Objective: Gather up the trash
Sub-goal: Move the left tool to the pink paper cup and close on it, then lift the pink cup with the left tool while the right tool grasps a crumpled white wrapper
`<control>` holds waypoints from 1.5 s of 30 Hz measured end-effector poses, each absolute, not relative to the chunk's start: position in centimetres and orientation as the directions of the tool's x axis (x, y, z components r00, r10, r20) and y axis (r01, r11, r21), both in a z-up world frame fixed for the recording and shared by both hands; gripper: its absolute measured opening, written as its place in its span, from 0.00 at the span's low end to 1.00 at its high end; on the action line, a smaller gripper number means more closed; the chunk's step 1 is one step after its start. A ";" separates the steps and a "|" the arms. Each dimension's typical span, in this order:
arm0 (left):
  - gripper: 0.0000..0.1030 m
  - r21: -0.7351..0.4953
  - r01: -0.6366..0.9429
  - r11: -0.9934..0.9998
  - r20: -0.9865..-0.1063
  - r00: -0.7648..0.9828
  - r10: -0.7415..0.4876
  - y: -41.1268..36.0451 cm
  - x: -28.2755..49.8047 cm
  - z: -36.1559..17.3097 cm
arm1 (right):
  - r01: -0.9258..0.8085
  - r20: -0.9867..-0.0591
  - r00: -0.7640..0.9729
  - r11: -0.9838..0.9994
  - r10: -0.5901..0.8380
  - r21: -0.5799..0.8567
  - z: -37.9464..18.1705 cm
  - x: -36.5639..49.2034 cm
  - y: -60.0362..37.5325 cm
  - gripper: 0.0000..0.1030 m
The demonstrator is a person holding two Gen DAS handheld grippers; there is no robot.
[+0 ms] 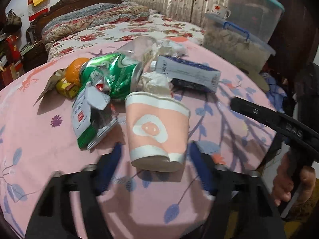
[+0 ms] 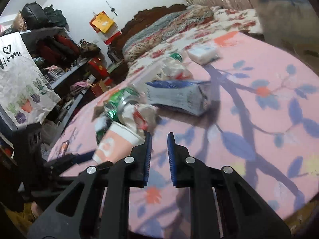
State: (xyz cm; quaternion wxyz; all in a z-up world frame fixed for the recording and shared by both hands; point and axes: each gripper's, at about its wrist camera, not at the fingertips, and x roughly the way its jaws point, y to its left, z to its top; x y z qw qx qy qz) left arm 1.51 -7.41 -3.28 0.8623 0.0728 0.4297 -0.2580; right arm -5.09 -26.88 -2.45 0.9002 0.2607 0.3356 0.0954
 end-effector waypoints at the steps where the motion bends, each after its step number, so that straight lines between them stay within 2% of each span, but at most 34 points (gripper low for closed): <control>1: 0.76 -0.097 0.502 0.859 -0.777 0.502 -0.380 -7.4 1.5 -3.3 | 0.007 -0.557 0.751 0.840 0.354 0.543 -2.6 -4.8 -27.2 0.20; 3: 0.76 -0.093 0.490 0.867 -0.782 0.503 -0.368 -7.8 2.0 -3.4 | 0.015 -0.555 0.739 0.815 0.381 0.580 -3.0 -4.2 -27.2 0.21; 5: 0.76 -0.080 0.478 0.875 -0.783 0.513 -0.352 -8.2 2.3 -3.4 | 0.014 -0.553 0.734 0.806 0.393 0.591 -3.4 -3.8 -27.4 0.27; 6: 0.76 -0.067 0.472 0.879 -0.781 0.523 -0.341 -8.3 2.3 -3.4 | 0.012 -0.551 0.739 0.811 0.387 0.585 -3.3 -3.7 -27.0 0.43; 7: 0.73 -0.057 0.470 0.881 -0.780 0.530 -0.333 -8.4 2.2 -3.4 | 0.011 -0.547 0.748 0.817 0.376 0.577 -3.3 -4.1 -27.1 0.69; 8: 0.70 -0.046 0.471 0.881 -0.776 0.538 -0.329 -8.4 2.1 -3.4 | 0.010 -0.541 0.757 0.821 0.366 0.571 -3.2 -4.3 -26.9 0.75; 9: 0.62 -0.042 0.476 0.878 -0.775 0.539 -0.329 -8.2 2.0 -3.4 | 0.003 -0.529 0.771 0.829 0.354 0.559 -2.9 -4.5 -26.5 0.76; 23: 0.62 -0.082 0.476 0.876 -0.758 0.541 -0.365 -6.1 1.0 -3.6 | 0.022 -0.575 0.749 0.857 0.327 0.515 -3.3 -3.8 -25.3 0.76; 35: 0.63 -0.068 0.465 0.883 -0.762 0.547 -0.347 -4.0 -0.5 -4.0 | 0.040 -0.611 0.733 0.877 0.301 0.479 -3.9 -3.3 -24.6 0.74; 38: 0.69 -0.058 0.464 0.884 -0.762 0.551 -0.340 -4.0 -0.4 -3.9 | 0.033 -0.617 0.728 0.883 0.299 0.468 -3.9 -3.1 -24.3 0.74; 40: 0.77 -0.050 0.467 0.883 -0.759 0.557 -0.338 -4.1 -0.3 -3.8 | 0.031 -0.622 0.724 0.886 0.299 0.462 -3.8 -2.9 -24.0 0.73; 45: 0.80 -0.041 0.483 0.875 -0.745 0.568 -0.349 -4.7 -0.3 -3.5 | 0.031 -0.627 0.721 0.891 0.294 0.453 -3.8 -2.7 -23.8 0.73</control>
